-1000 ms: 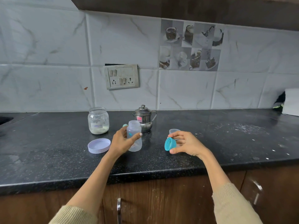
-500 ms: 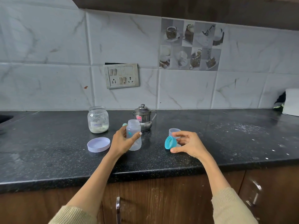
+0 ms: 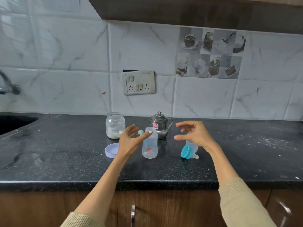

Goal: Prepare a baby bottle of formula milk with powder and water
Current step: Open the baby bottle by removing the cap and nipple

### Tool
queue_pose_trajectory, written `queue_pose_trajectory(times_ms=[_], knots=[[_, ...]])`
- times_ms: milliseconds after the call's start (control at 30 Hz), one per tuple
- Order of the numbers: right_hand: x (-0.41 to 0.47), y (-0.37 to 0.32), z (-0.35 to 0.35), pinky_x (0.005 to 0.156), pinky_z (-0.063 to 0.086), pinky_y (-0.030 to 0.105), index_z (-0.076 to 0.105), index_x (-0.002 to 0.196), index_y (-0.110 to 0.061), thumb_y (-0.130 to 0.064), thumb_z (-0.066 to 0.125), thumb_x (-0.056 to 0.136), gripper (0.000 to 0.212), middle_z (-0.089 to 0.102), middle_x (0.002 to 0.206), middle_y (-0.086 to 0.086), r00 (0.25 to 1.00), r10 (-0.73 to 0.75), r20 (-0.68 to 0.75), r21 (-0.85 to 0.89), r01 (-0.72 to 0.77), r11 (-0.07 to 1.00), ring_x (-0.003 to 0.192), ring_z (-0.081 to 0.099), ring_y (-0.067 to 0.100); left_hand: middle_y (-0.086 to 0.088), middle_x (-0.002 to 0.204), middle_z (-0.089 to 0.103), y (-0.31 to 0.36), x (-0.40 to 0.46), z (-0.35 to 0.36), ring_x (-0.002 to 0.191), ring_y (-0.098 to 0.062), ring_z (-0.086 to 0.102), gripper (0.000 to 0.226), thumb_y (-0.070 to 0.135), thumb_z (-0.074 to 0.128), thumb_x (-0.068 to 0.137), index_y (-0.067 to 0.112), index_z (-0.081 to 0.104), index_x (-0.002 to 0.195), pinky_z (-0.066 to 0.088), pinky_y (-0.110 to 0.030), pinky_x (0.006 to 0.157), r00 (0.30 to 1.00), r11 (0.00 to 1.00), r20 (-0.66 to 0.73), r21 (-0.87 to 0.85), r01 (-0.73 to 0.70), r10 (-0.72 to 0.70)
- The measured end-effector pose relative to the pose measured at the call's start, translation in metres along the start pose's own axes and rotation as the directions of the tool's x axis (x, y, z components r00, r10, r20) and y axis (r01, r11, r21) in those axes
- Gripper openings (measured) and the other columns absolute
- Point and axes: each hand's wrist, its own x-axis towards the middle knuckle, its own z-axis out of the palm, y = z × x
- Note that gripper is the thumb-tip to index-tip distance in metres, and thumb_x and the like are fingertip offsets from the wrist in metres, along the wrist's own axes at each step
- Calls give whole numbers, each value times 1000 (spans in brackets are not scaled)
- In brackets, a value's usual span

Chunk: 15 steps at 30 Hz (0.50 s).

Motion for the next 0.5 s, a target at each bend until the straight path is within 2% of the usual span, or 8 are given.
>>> queue_pose_trajectory(times_ms=[67,167,300,367,433,500], knots=[[15,-10,12,67,53,16,69,94,-26,-8,86,60,41,70,101,-1,999,-39,13,22,38,999,87,62,15,-3,127,61,6,3,-12,114,-13,59,106,63,79,42,11,50,130,46,-35,103,998,999,-62,-27,-26,24],[39,-22,31,78,55,27,71,92,-19,-9,85,62,35,71,96,2,998,-65,4,55,65,996,84,62,17,-4,124,62,10,10,-33,112,-13,60,96,65,74,49,13,53,128,46,-27,94,985,998,-169,-44,-36,28],[75,-29,58,85,54,29,73,91,-12,-14,80,73,19,72,93,2,997,-74,-3,8,74,997,88,66,17,-6,129,60,4,22,-60,116,-16,57,74,46,79,69,11,52,129,45,-29,97,960,999,-280,33,-14,23],[91,-30,71,82,53,25,74,90,-10,-15,77,76,15,72,88,1,997,-77,14,-44,77,996,83,66,14,-7,131,58,-1,29,-70,117,-17,56,74,42,80,70,9,51,130,44,-28,96,952,996,-306,86,7,20],[105,-32,83,72,52,19,74,89,-9,-15,76,78,13,71,83,2,995,-60,74,-114,68,991,72,65,13,-8,135,55,-8,35,-77,121,-20,54,79,40,81,69,8,48,133,42,-29,96,946,990,-323,138,21,25],[120,-34,94,67,53,22,73,88,-8,-15,75,80,11,71,78,3,989,-5,150,-190,34,981,65,65,12,-7,140,51,-15,44,-84,127,-20,50,86,40,83,67,8,45,137,40,-32,102,943,982,-332,188,33,31]])
